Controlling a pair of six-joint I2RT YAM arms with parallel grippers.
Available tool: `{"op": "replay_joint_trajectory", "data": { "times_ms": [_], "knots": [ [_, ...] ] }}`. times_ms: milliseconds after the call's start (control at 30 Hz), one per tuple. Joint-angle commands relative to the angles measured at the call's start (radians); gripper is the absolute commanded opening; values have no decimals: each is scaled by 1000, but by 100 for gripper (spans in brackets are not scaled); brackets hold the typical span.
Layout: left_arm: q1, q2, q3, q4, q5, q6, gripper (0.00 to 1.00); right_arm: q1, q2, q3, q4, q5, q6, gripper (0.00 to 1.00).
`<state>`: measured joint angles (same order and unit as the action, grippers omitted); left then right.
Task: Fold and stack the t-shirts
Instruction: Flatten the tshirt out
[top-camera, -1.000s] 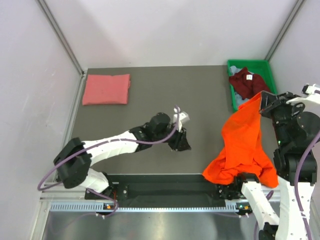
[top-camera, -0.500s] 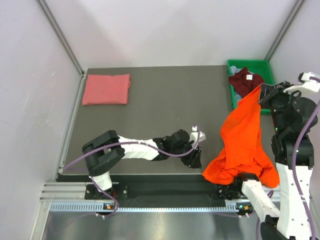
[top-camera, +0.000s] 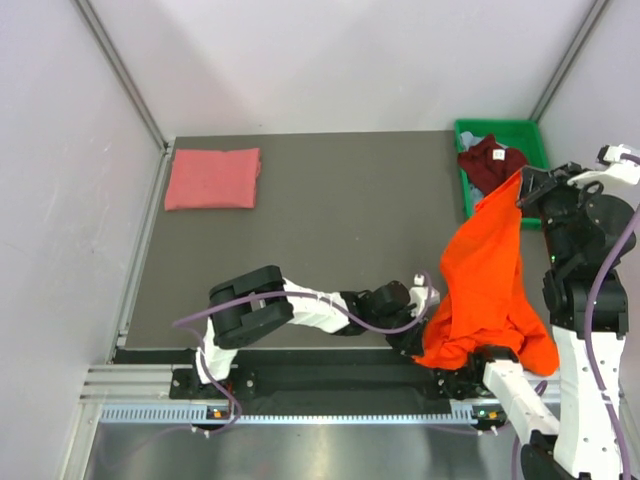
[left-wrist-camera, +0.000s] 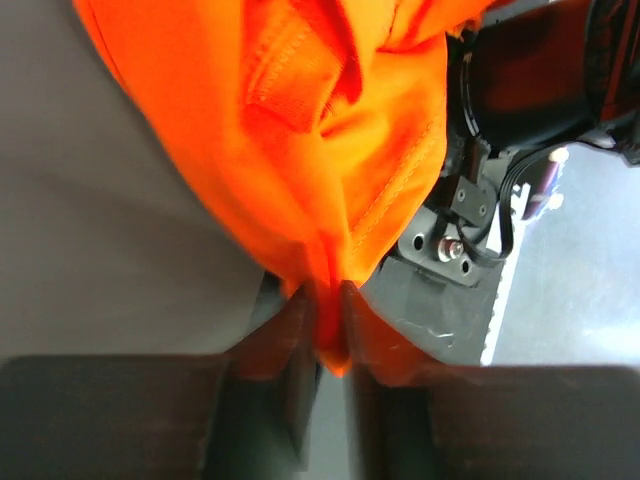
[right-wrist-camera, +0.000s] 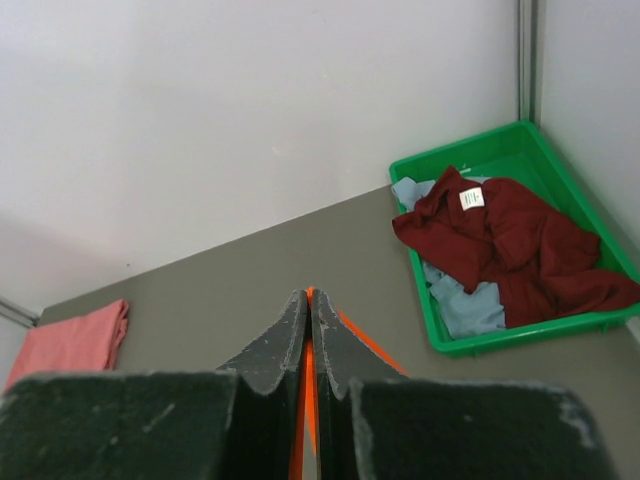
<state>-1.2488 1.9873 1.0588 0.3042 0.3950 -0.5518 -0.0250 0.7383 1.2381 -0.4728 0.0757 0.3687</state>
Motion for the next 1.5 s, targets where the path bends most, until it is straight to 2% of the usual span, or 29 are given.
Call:
{"op": "replay_joint_trajectory", "data": {
  "times_ms": [0, 33, 133, 167, 300, 333, 367, 467, 500, 533, 600, 667, 767, 933, 1033, 1067, 1133, 1200, 1267, 1300, 1467],
  "knots": [
    [-11, 10, 35, 65, -19, -7, 16, -12, 4, 29, 53, -10, 12, 0],
    [-11, 4, 32, 61, -51, -7, 0, -12, 4, 23, 54, -11, 13, 0],
    [-6, -48, 23, 15, -119, -7, 0, -12, 18, 12, 62, -20, 15, 0],
    [-5, -67, 21, -9, -183, 4, 0, -12, 21, 5, 66, -30, 13, 0],
    [61, -204, 61, -253, -367, 21, 0, -12, 44, -28, 103, -73, 12, 0],
    [80, -278, 66, -361, -387, 24, 0, -10, 62, -28, 121, -73, 12, 0],
    [100, -315, 67, -402, -486, 30, 0, -12, 68, -28, 128, -114, 18, 0],
    [170, -451, 70, -548, -588, 76, 0, -10, 102, -25, 148, -129, 33, 0],
    [183, -479, 82, -578, -682, 88, 0, -10, 108, -25, 151, -131, 36, 0],
    [189, -514, 98, -667, -720, 96, 0, -10, 119, -31, 155, -134, 38, 0],
    [192, -530, 147, -736, -772, 133, 0, -10, 128, -38, 166, -143, 44, 0],
    [192, -521, 171, -804, -750, 144, 0, -10, 138, -61, 165, -139, 44, 0],
    [186, -484, 161, -842, -644, 119, 0, -10, 144, -106, 148, -108, 36, 0],
    [175, -415, 38, -853, -530, 38, 0, -12, 179, -129, 111, -76, -16, 0],
    [173, -432, -2, -875, -479, 13, 25, -12, 203, -121, 59, -13, -62, 0],
    [176, -452, -11, -882, -484, 4, 37, -12, 208, -123, 50, 27, -77, 0],
    [193, -542, -14, -878, -484, -2, 45, -15, 213, -141, 37, 55, -85, 0],
    [287, -635, -45, -817, -356, -2, 50, -23, 213, -158, 31, 75, -86, 0],
    [418, -677, -112, -754, -262, -3, 50, -30, 210, -175, 30, 84, -73, 0],
    [445, -699, -131, -732, -231, 1, 50, -38, 204, -183, 31, 82, -68, 0],
    [540, -642, -160, -711, -251, 23, 49, -62, 177, -241, 33, 101, -57, 0]
  ]
}}
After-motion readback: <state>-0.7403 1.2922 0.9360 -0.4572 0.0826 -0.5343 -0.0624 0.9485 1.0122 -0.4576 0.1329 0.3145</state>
